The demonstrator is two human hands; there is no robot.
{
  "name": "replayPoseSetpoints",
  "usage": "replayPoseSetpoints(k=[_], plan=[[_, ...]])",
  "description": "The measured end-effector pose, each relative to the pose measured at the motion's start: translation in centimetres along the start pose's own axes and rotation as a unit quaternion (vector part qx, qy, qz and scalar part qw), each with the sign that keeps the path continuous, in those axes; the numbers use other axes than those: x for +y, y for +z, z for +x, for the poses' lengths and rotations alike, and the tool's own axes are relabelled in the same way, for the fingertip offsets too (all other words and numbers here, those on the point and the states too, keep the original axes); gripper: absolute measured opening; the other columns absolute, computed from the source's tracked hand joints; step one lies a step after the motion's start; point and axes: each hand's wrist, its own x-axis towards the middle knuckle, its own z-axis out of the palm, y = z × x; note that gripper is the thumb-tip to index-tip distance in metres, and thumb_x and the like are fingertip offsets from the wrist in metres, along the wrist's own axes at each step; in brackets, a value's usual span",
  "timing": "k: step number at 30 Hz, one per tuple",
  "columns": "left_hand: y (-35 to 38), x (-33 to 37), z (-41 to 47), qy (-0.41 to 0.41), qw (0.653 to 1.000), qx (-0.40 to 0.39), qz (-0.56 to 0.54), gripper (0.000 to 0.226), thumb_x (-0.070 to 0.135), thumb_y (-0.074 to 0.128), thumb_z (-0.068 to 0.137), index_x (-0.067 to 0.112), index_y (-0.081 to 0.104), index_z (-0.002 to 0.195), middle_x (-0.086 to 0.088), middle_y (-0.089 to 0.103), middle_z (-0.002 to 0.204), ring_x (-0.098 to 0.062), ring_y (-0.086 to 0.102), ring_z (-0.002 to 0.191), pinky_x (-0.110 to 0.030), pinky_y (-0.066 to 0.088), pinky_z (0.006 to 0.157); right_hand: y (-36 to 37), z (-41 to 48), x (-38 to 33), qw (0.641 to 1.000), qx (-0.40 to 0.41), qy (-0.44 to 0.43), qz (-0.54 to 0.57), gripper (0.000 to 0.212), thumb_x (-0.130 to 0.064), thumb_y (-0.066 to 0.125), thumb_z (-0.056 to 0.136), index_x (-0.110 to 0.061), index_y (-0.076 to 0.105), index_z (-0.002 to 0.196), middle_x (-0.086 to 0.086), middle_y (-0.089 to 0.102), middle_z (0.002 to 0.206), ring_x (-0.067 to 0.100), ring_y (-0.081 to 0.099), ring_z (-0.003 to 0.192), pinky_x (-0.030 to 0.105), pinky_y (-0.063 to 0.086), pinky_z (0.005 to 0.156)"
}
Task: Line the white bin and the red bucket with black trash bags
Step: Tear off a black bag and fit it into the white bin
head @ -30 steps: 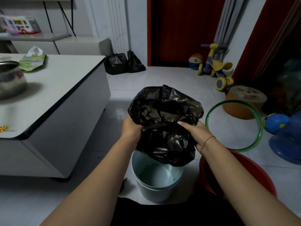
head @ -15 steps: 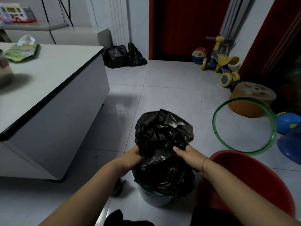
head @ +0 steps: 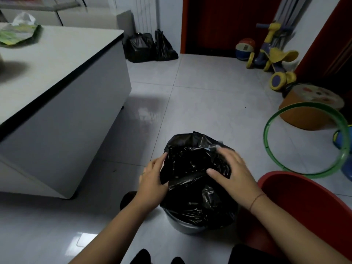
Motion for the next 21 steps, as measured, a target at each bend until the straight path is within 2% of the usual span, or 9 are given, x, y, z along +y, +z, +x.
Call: replayPoseSetpoints(k=[2,4,7,9,11,12,15,18,21], plan=[[0.1,-0.1,-0.2,0.005,0.999,-0.002,-0.031,0.057,0.038,0.058,0.092,0.042,0.035,0.143,0.011,0.035,0.144,-0.007,0.032,0.13,-0.036,0.021,0.111,0.3,-0.5,-1.0,0.988,-0.127,-0.002,0.085,0.053,-0.055,0.041,0.085,-0.031,0.052,0.13,-0.016,0.051,0.134,0.0,0.044,0.129,0.013,0.03,0.106],[0.1,0.0,-0.5,0.002,0.995,-0.011,-0.099,0.038,0.033,0.051,0.097,0.039,0.047,0.135,0.008,0.037,0.144,-0.009,0.032,0.135,-0.038,0.024,0.116,0.7,-1.2,-1.4,0.96,-0.253,0.023,0.119,0.057,-0.057,0.027,0.086,-0.03,0.063,0.121,-0.016,0.063,0.122,-0.007,0.054,0.115,0.013,0.036,0.104],[0.1,0.1,-0.8,-0.02,0.987,-0.018,-0.158,0.032,0.028,0.046,0.1,0.025,0.057,0.129,0.012,0.043,0.137,-0.006,0.038,0.132,-0.022,0.03,0.106,1.5,-2.3,-1.0,0.919,-0.378,0.04,0.109,0.069,-0.057,0.018,0.088,-0.019,0.071,0.11,-0.006,0.07,0.115,-0.007,0.058,0.108,0.012,0.035,0.103],[0.2,0.2,-0.9,-0.034,0.986,-0.009,-0.166,0.036,0.029,0.047,0.099,0.019,0.055,0.132,0.016,0.044,0.132,-0.004,0.043,0.126,-0.016,0.031,0.099,2.0,-2.5,-0.8,0.909,-0.411,0.013,0.065,0.068,-0.052,0.014,0.093,-0.018,0.069,0.114,-0.009,0.061,0.131,-0.023,0.035,0.12,-0.001,0.011,0.105],[0.2,0.2,-0.9,-0.038,0.984,0.015,-0.174,0.038,0.029,0.05,0.098,0.015,0.054,0.133,0.016,0.047,0.131,-0.006,0.048,0.123,-0.014,0.035,0.095,2.2,-2.3,-0.8,0.908,-0.419,-0.018,0.005,0.06,-0.044,0.012,0.099,-0.022,0.061,0.125,-0.019,0.045,0.137,-0.044,0.007,0.104,-0.011,-0.01,0.089],[0.3,0.1,-0.9,-0.035,0.983,0.024,-0.178,0.039,0.029,0.052,0.097,0.015,0.055,0.133,0.015,0.048,0.131,-0.008,0.049,0.123,-0.014,0.037,0.095,2.1,-2.2,-1.0,0.912,-0.41,-0.019,0.003,0.056,-0.043,0.013,0.099,-0.024,0.055,0.13,-0.022,0.041,0.133,-0.047,0.005,0.101,-0.011,-0.011,0.087],[0.6,0.0,-1.3,-0.025,0.981,0.029,-0.189,0.053,0.04,0.058,0.09,0.017,0.05,0.137,0.015,0.045,0.135,-0.006,0.049,0.123,-0.02,0.041,0.101,2.1,-1.5,-1.3,0.948,-0.292,0.016,0.122,0.066,-0.054,0.01,0.09,-0.031,0.062,0.123,-0.018,0.051,0.136,-0.011,0.031,0.133,0.016,0.011,0.114],[0.9,-0.2,-1.9,0.009,0.988,0.013,-0.156,0.087,0.067,0.061,0.071,0.025,0.039,0.143,0.025,0.035,0.138,0.012,0.036,0.127,-0.008,0.032,0.102,3.0,0.7,-0.8,0.951,-0.184,0.085,0.233,0.071,-0.055,0.01,0.093,-0.026,0.075,0.097,-0.006,0.071,0.113,0.002,0.063,0.106,0.022,0.039,0.103],[1.2,-0.7,-2.6,0.032,0.993,-0.02,-0.114,0.111,0.076,0.064,0.06,0.027,0.024,0.151,0.023,0.02,0.15,0.004,0.025,0.138,-0.022,0.027,0.112,5.4,2.7,0.2,0.937,-0.252,0.156,0.185,0.07,-0.053,0.01,0.097,-0.019,0.071,0.105,0.004,0.067,0.117,0.021,0.067,0.101,0.035,0.043,0.102]])
